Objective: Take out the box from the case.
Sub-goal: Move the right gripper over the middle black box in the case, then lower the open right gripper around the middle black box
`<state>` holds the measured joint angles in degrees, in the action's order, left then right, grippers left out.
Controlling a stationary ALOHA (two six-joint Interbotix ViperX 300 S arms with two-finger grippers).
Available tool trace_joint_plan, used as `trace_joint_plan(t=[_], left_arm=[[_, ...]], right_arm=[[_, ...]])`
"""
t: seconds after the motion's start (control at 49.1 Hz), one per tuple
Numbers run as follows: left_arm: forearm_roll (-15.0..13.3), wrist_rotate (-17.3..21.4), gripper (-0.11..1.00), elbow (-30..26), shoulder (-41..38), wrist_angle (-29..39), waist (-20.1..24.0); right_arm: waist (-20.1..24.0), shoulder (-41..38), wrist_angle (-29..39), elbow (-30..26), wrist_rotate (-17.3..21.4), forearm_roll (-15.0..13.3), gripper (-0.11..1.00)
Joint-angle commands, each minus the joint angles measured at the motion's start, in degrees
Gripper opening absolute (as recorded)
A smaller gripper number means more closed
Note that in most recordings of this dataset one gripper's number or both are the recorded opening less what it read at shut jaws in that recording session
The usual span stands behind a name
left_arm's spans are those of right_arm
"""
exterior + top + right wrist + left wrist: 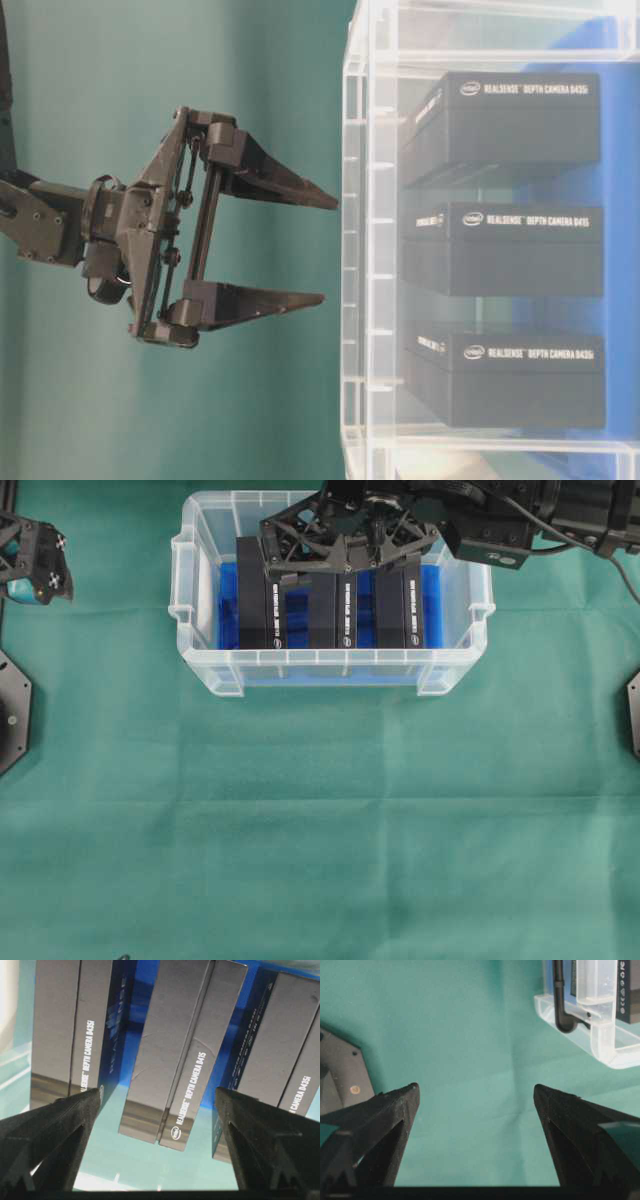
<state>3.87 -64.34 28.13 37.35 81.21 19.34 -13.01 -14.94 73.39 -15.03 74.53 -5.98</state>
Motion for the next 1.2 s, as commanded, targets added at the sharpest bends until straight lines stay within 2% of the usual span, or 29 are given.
trace_joint_plan(t=[0.0,1.181], left_arm=[[0.3,0.1,0.95,-0.8,0.3,-0.2,0.2],[0.3,0.0,0.94,-0.8,0.3,-0.2,0.2]], right_arm=[[0.2,1.1,-0.3,-1.5,0.1,-0.3,0.94],[0.2,-1.0,-0.9,-0.2,0.1,-1.2,0.94]])
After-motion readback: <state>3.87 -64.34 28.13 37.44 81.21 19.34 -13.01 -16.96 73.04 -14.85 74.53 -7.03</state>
